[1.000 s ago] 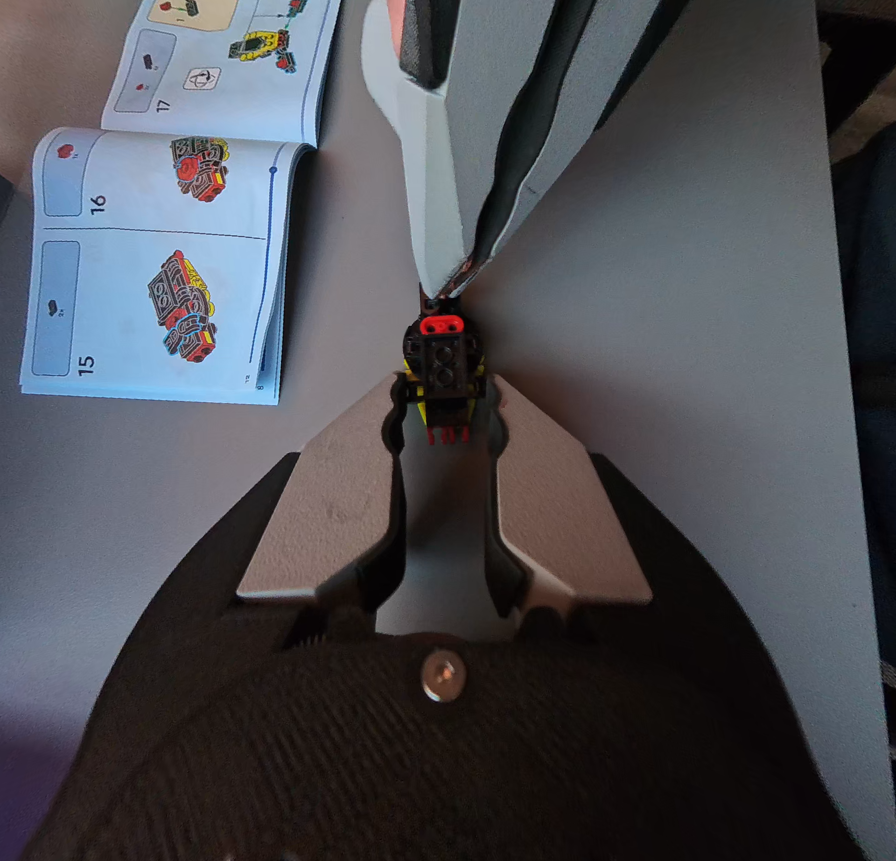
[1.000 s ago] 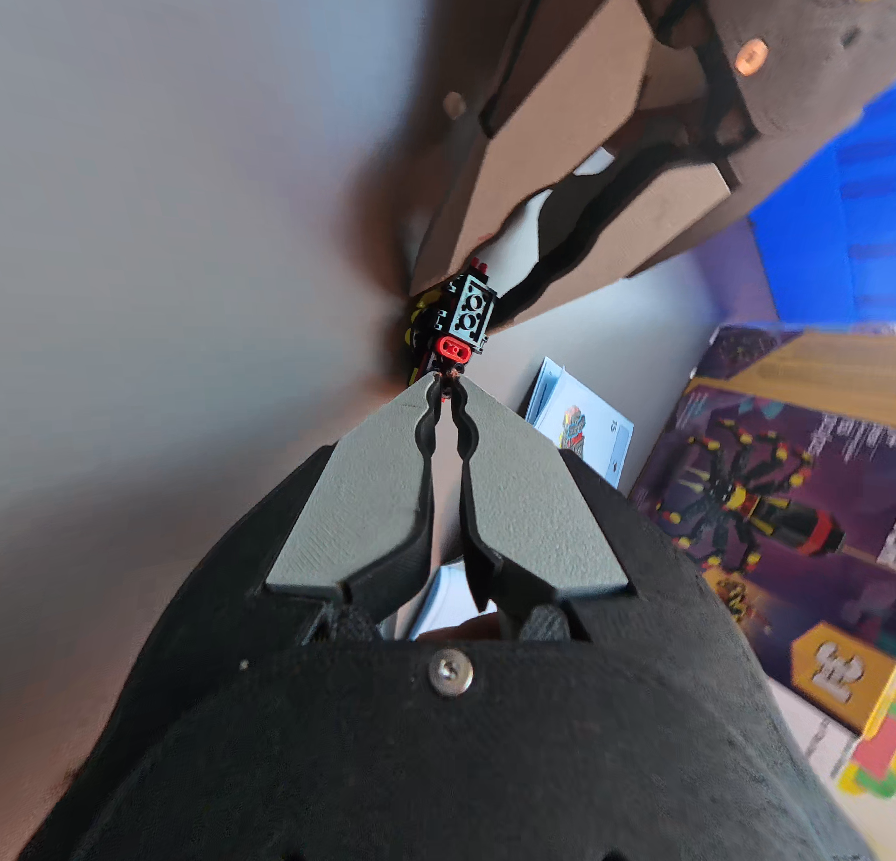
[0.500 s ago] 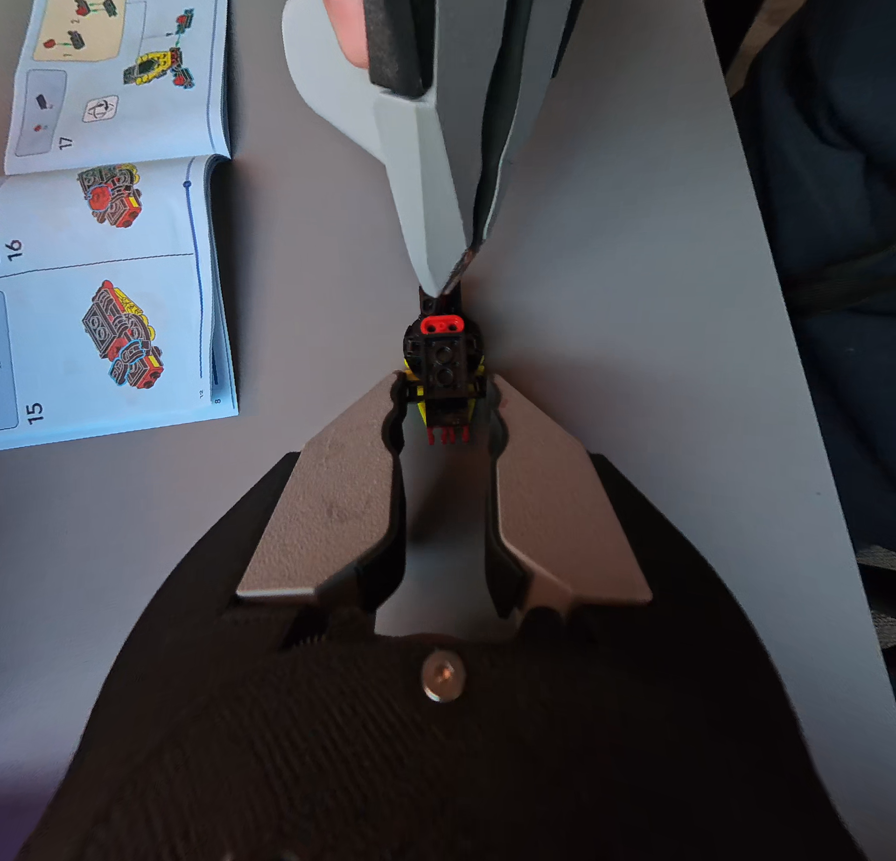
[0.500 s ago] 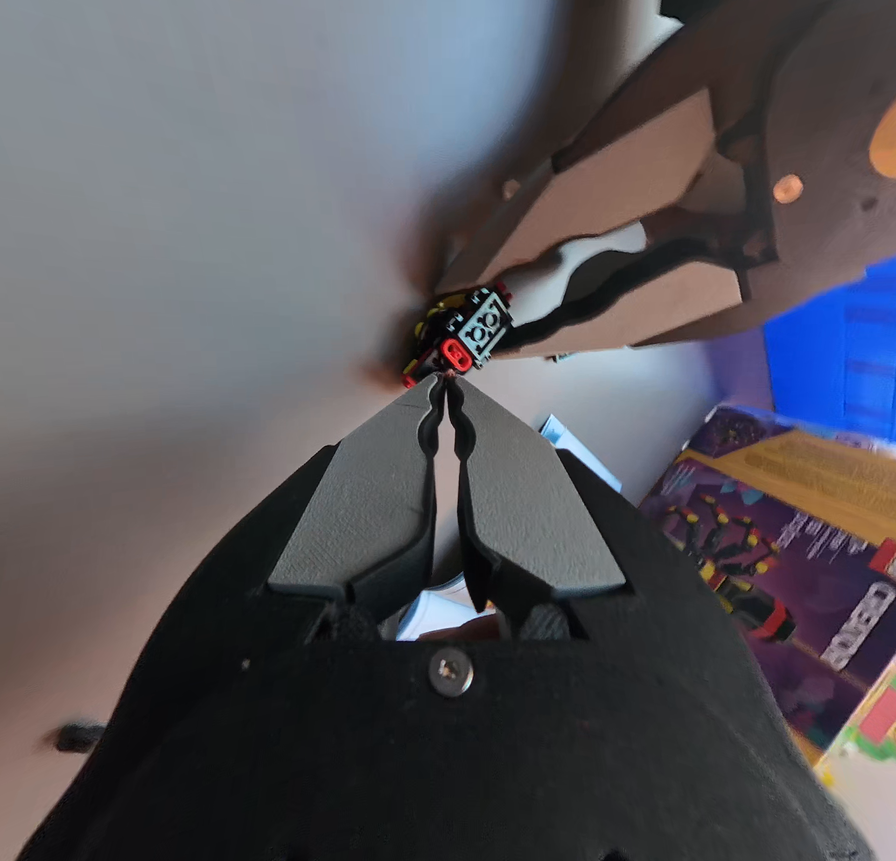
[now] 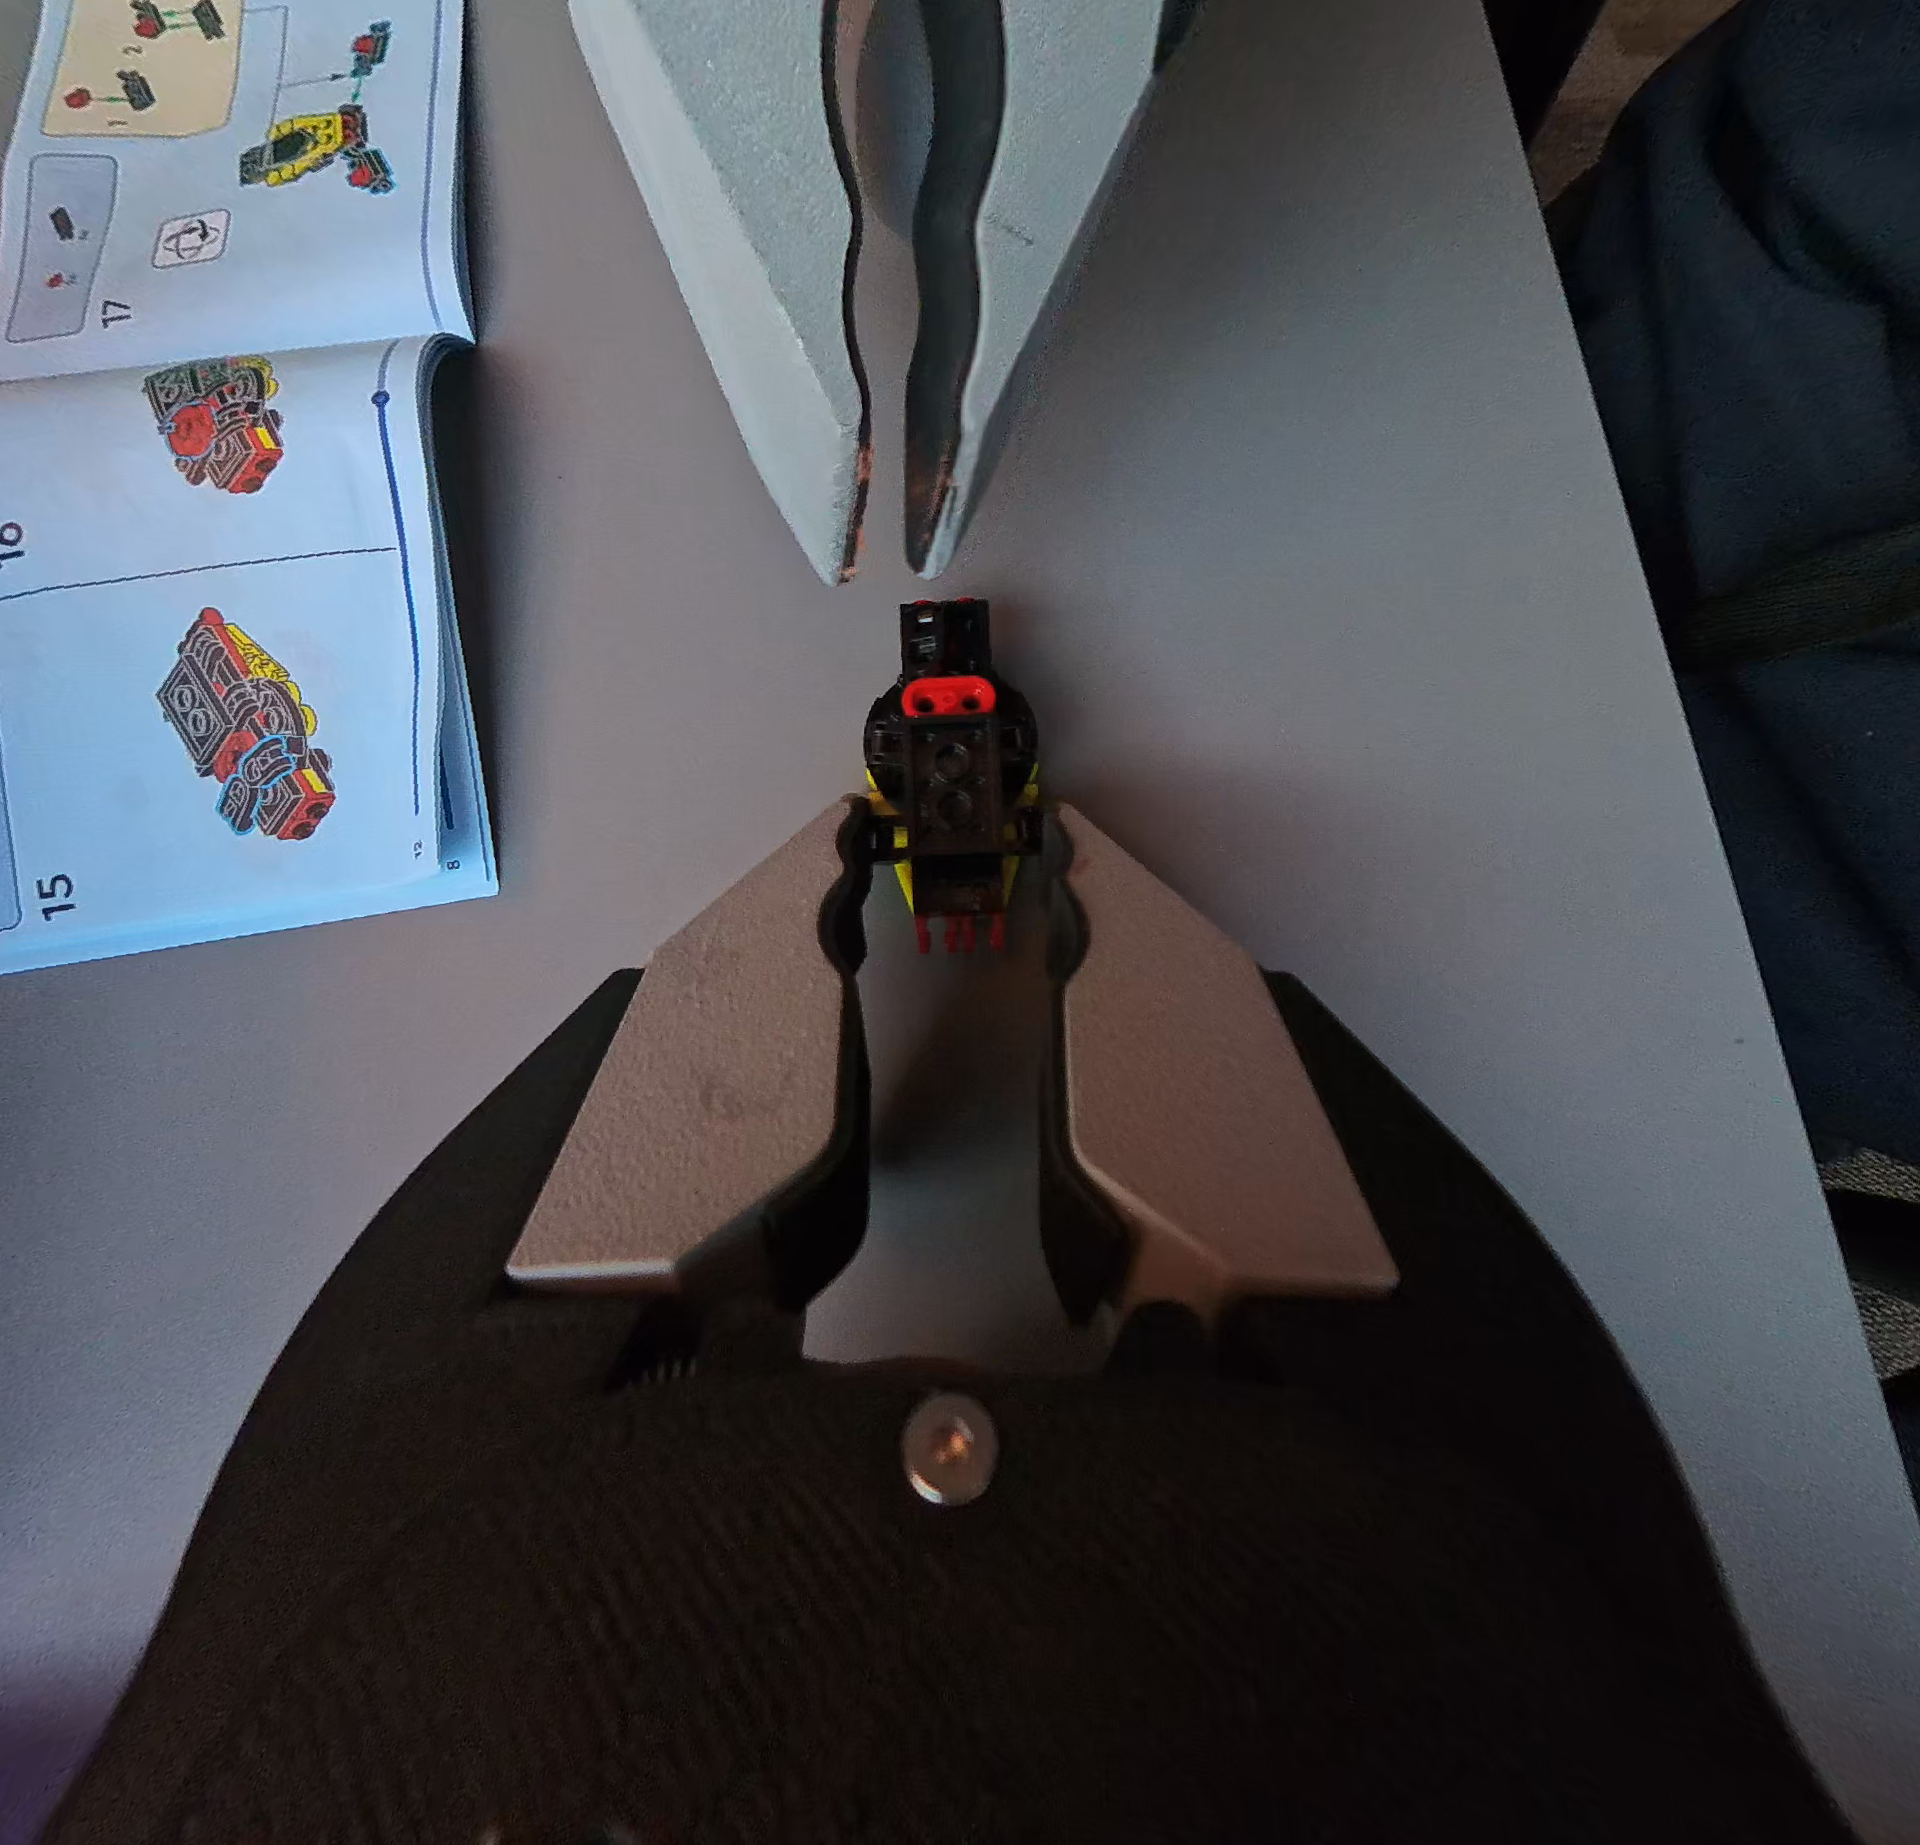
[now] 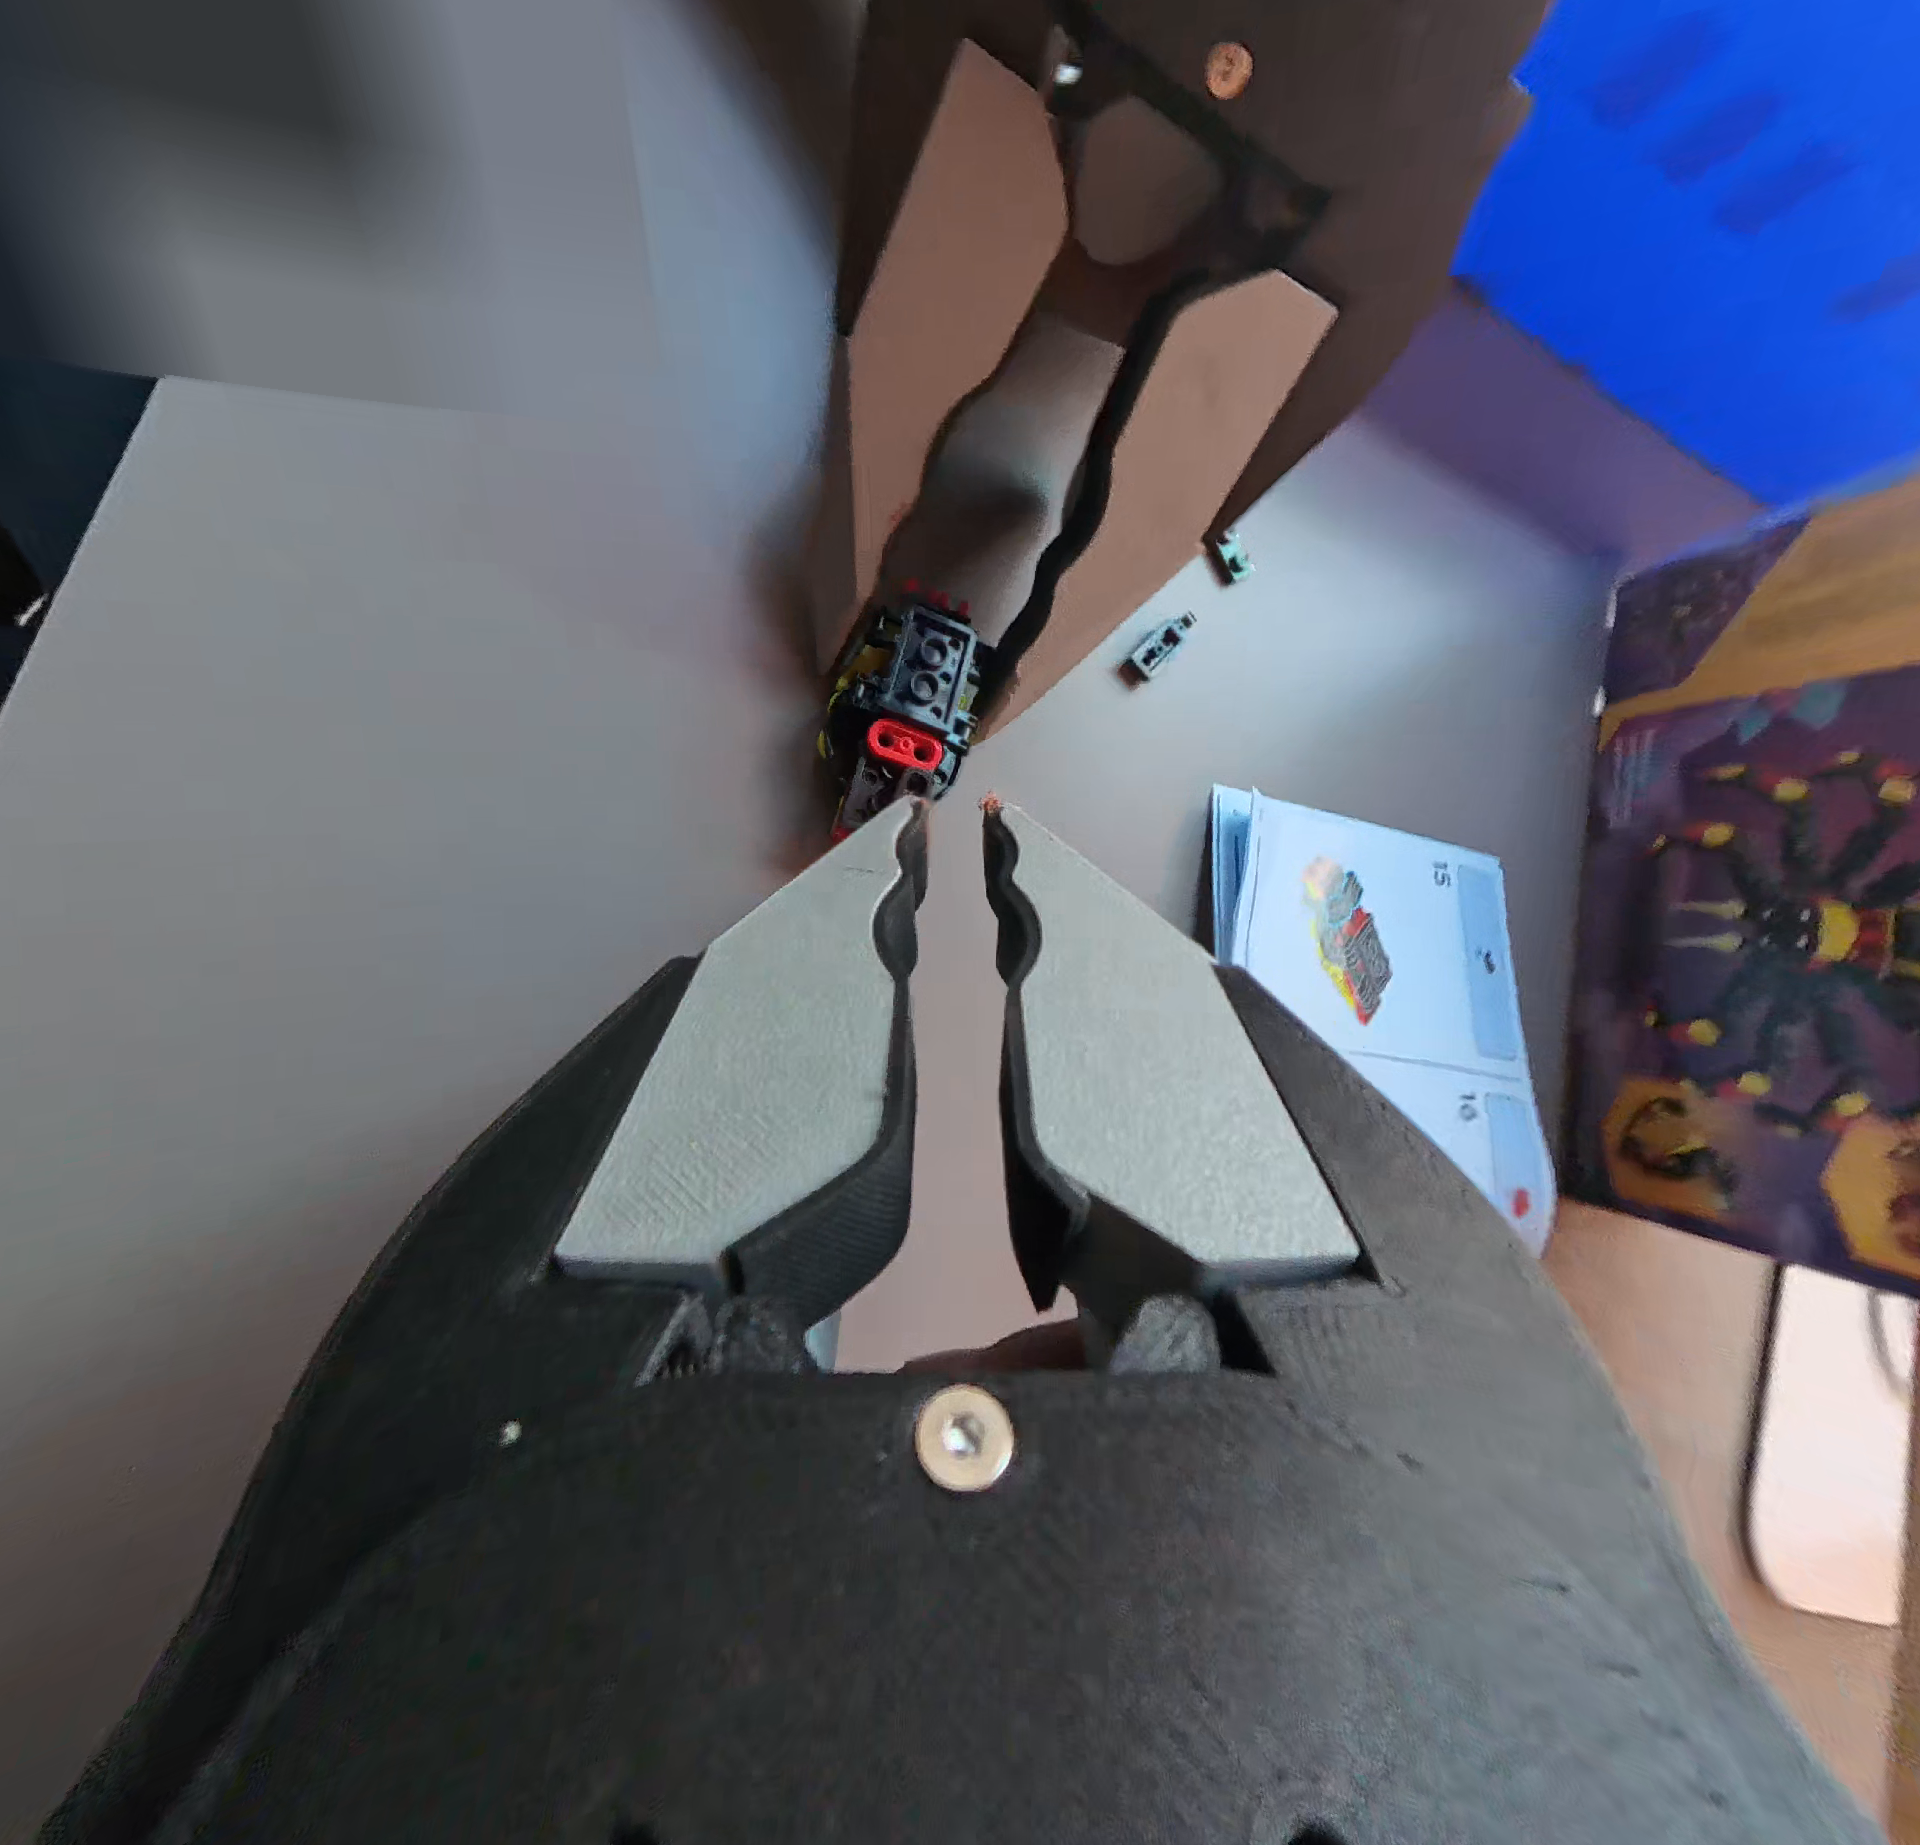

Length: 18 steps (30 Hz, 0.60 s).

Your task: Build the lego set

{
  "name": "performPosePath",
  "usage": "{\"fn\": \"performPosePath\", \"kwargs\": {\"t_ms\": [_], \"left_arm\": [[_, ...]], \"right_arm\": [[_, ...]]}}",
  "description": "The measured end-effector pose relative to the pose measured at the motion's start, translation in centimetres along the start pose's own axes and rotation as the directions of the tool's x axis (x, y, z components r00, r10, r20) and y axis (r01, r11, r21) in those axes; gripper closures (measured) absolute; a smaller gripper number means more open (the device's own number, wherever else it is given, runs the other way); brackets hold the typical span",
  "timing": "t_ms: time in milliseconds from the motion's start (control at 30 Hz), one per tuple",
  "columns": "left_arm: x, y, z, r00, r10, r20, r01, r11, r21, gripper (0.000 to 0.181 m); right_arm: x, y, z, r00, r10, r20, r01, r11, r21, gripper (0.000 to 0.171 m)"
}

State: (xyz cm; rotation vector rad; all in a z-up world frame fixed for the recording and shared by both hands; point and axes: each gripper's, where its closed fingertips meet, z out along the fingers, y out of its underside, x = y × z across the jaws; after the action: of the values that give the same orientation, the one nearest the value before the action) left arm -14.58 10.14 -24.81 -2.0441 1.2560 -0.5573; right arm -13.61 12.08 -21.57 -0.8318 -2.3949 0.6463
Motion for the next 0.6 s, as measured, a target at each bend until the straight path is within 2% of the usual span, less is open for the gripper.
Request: {"fn": "performPosePath", "kwargs": {"t_ms": [33, 200, 600], "left_arm": [[0.0, 0.0, 0.0, 1.000, 0.000, 0.000, 0.000, 1.000, 0.000, 0.151], [0.0, 0.0, 0.0, 1.000, 0.004, 0.006, -0.004, 1.000, 0.000, 0.152], [0.1, 0.0, 0.0, 1.000, 0.006, 0.002, -0.006, 1.000, 0.000, 0.152]], "right_arm": [[-0.1, 0.0, 0.1, 0.999, 0.038, 0.006, -0.038, 0.999, 0.013, 0.164], [-0.7, 0.3, 0.4, 0.984, 0.175, 0.044, -0.177, 0.983, 0.056, 0.163], [-1.3, 0.4, 1.2, 0.974, 0.196, 0.114, -0.203, 0.978, 0.054, 0.165]]}}
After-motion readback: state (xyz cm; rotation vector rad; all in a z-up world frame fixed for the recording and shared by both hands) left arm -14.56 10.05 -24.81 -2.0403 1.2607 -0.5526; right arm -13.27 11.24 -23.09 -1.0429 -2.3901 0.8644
